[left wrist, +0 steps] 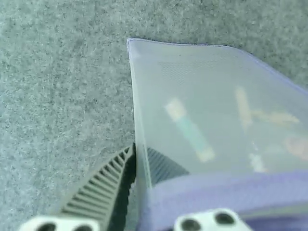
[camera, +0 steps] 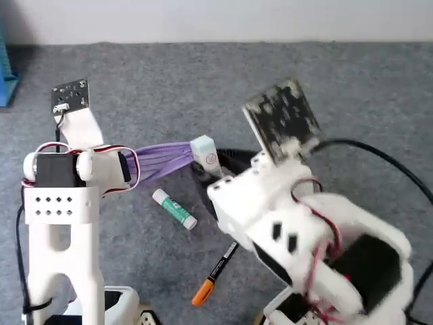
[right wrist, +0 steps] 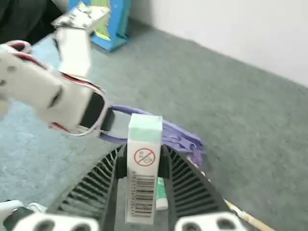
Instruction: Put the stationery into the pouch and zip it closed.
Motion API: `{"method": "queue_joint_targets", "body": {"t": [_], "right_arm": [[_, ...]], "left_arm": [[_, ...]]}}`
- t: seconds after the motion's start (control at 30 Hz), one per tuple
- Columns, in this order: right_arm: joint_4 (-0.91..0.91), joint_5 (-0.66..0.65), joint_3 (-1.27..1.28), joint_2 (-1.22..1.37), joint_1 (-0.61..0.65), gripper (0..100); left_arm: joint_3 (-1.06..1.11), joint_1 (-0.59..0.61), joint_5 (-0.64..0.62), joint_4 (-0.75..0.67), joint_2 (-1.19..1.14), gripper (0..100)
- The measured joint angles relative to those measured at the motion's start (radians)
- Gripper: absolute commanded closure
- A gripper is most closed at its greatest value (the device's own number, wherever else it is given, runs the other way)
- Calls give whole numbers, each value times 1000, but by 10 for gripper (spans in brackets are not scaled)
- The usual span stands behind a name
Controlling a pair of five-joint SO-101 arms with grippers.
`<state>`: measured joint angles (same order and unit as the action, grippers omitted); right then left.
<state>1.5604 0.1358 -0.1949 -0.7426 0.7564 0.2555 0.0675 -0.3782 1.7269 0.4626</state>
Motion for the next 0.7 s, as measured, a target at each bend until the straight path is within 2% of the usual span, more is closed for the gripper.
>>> {"method": "queue_joint_targets", "body": {"t": [0.13, 0.23, 0.47, 0.7], "right_arm": [[-20, 0, 100, -83, 3, 991], [-121, 0, 215, -117, 15, 991], [-600, -146, 549, -160, 43, 991], [-1037, -181, 833, -161, 86, 991]], "left_arm": [[0, 0, 0, 0, -2, 987], [0, 0, 0, 0, -2, 987], [0, 0, 0, 0, -2, 987], [0, 0, 0, 0, -2, 987]]}}
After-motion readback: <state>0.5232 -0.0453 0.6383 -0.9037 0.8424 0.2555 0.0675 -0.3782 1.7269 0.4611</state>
